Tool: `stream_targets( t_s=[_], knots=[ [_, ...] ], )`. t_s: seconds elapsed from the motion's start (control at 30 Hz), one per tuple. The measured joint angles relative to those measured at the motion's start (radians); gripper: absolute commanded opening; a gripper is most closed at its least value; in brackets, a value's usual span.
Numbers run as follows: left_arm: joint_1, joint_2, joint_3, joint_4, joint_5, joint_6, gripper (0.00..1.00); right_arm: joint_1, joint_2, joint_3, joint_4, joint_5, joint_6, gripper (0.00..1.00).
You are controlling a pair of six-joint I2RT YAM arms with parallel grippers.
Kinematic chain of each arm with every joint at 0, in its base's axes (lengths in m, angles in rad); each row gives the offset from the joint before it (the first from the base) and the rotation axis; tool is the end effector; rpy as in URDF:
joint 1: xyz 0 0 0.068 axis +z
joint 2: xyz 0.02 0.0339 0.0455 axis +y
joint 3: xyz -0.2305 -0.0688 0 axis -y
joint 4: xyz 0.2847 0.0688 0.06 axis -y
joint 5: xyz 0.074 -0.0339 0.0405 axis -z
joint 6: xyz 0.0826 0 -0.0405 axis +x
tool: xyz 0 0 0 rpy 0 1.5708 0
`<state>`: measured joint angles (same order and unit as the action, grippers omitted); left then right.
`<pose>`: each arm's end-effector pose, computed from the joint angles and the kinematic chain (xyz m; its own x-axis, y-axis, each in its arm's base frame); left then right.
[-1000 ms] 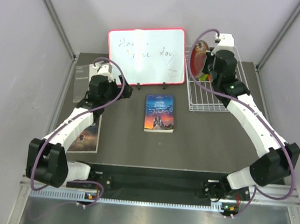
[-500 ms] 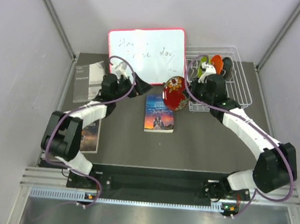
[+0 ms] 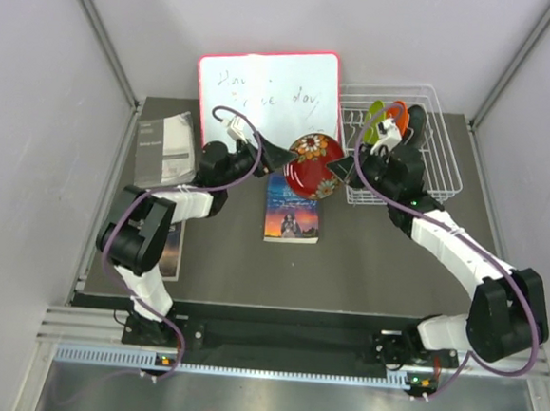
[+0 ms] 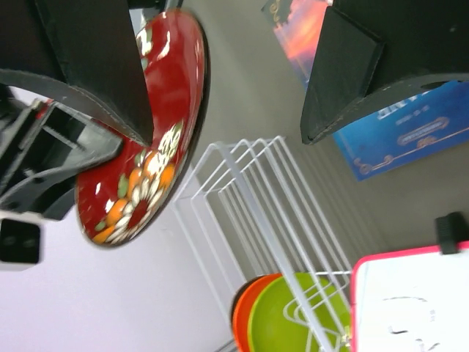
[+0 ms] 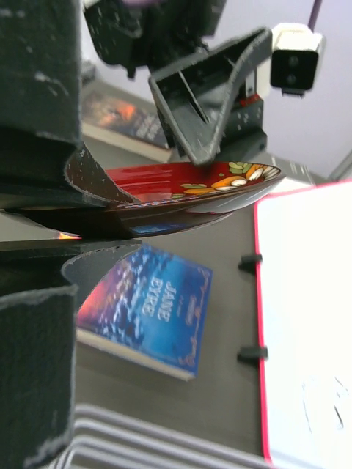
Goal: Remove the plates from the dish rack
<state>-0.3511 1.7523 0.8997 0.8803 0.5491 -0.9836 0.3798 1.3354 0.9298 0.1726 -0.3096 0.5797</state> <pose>0.3969 -0.1913 0.1693 -0.6377 -0.5227 -0.5659 0.4556 0.3364 -0.8242 0.3622 0.1717 0.2452 -0.5236 0.3527 -0.7755 -0.4083 0.6950 0.5918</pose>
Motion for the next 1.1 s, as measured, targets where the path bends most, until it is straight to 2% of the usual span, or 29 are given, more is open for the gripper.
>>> stream_targets(
  t_s=[0.1,0.2,0.23,0.3,0.33,0.4,0.5,0.6,0.63,0.67,0.7,0.73,0.83,0.87,1.1],
  knots=[
    [-0.005,0.027,0.0,0.069,0.013,-0.042,0.75,-0.008,0.006,-0.047,0.085,-0.062,0.06,0.0],
    [-0.007,0.035,-0.014,0.107,0.017,-0.069,0.55,-0.023,0.027,-0.072,0.166,-0.121,0.113,0.0],
    [-0.008,0.035,-0.019,0.116,0.019,-0.072,0.37,-0.026,0.035,-0.072,0.179,-0.129,0.122,0.0],
    [-0.009,0.035,-0.023,0.143,0.029,-0.082,0.17,-0.035,0.058,-0.072,0.203,-0.143,0.137,0.0],
    [-0.01,0.034,-0.024,0.147,0.03,-0.087,0.0,-0.036,0.066,-0.074,0.209,-0.149,0.147,0.0],
    [-0.011,0.031,-0.026,0.158,0.032,-0.083,0.0,-0.043,0.083,-0.074,0.224,-0.161,0.164,0.0],
    [-0.008,0.021,-0.027,0.158,0.038,-0.064,0.0,-0.052,0.108,-0.074,0.265,-0.195,0.201,0.14],
    [-0.005,-0.001,-0.031,0.119,0.031,-0.036,0.0,-0.056,0.133,-0.074,0.305,-0.221,0.223,0.18],
    [-0.005,-0.013,-0.034,0.099,0.027,-0.026,0.0,-0.056,0.138,-0.074,0.31,-0.228,0.228,0.23],
    [-0.005,-0.028,-0.038,0.078,0.023,-0.011,0.0,-0.056,0.145,-0.073,0.315,-0.239,0.235,0.39],
    [-0.005,-0.041,-0.04,0.058,0.018,0.003,0.0,-0.056,0.149,-0.071,0.315,-0.245,0.24,0.48],
    [-0.006,-0.058,-0.041,0.022,0.01,0.031,0.0,-0.055,0.155,-0.069,0.317,-0.253,0.245,0.51],
    [-0.014,-0.099,-0.053,-0.061,-0.017,0.084,0.0,-0.055,0.166,-0.056,0.322,-0.276,0.243,0.55],
    [-0.016,-0.112,-0.058,-0.08,-0.024,0.097,0.0,-0.056,0.166,-0.056,0.32,-0.281,0.243,0.6],
    [-0.012,-0.222,-0.085,-0.311,-0.111,0.219,0.0,-0.106,0.164,-0.016,0.28,-0.272,0.195,0.62]
  ],
)
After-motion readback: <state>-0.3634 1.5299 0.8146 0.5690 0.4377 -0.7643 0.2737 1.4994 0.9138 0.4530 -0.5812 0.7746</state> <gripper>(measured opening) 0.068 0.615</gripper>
